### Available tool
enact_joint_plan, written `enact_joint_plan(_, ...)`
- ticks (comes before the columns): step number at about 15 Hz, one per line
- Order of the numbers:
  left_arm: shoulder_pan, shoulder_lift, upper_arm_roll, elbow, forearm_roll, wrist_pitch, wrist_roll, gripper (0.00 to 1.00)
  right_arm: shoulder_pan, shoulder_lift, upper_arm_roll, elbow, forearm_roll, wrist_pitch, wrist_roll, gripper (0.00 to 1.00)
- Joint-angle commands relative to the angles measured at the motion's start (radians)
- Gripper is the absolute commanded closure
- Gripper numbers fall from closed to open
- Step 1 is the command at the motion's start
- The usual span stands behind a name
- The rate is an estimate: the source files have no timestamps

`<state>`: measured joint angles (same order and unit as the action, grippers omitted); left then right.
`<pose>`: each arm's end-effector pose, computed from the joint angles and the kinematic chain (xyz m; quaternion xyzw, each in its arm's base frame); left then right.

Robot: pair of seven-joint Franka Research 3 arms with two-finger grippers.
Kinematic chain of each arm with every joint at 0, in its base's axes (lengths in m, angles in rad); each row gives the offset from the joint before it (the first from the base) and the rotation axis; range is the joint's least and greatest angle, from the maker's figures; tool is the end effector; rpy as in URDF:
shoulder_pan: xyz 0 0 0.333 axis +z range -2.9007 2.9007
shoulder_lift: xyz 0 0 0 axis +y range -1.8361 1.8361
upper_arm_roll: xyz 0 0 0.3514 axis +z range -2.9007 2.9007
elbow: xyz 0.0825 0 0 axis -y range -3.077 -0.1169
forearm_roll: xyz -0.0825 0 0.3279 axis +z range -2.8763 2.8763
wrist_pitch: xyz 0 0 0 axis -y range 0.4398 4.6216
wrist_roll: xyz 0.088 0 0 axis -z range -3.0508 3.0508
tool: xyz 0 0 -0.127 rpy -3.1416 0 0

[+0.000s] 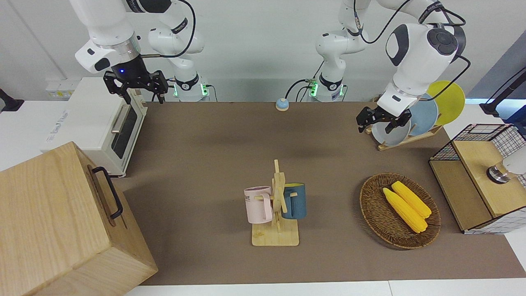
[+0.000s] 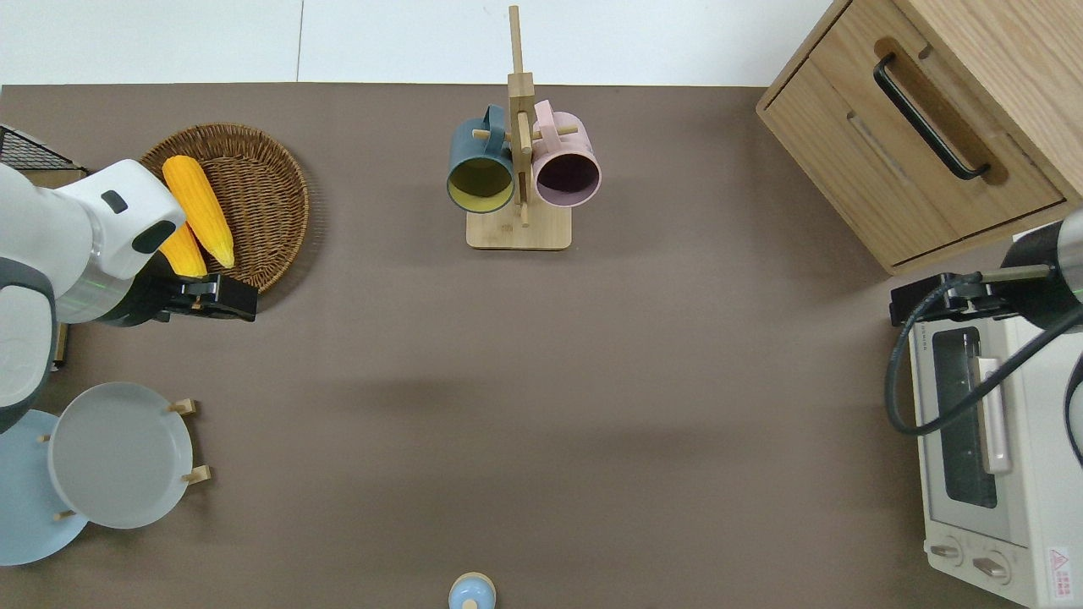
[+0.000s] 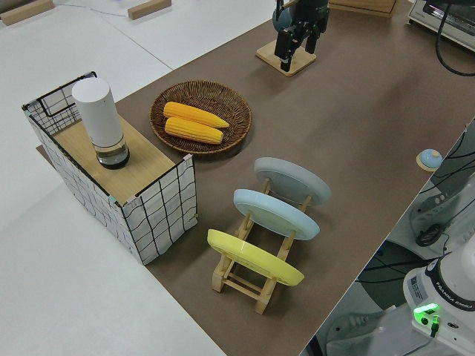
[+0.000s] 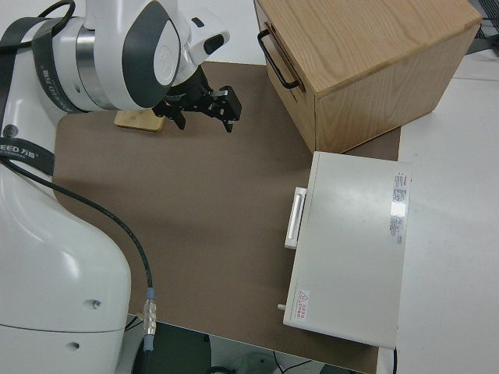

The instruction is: Pick gray plate from low plate rack and place it on table with left arm

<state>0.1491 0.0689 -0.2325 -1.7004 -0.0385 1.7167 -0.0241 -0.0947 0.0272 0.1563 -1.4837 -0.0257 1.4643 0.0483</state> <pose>0.5232 -0.0441 0.5637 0.9990 -0.0263 -0.0268 0.0255 0.4956 0.0257 0.6532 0.9997 0.0056 -0.0225 0.0119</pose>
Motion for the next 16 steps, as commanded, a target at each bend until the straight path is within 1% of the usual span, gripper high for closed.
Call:
enact_joint_plan(1,0.007,0.025,0.004,0.021,0.017,-0.034,0.006,0.0,0.007,0.0,-0.006,0.006,0.003,-0.001,0.004,0.017)
enact_joint_plan(5,0.001,0.022,0.002,0.021,0.017,-0.034,-0.002,0.0,0.007,0.0,-0.006,0.006,0.003,-0.001,0.004,0.017)
enact_joint_plan(16,0.02,0.015,0.007,0.021,0.012,-0.052,0.012,0.0,0.007,0.0,-0.006,0.006,0.003,-0.001,0.004,0.017)
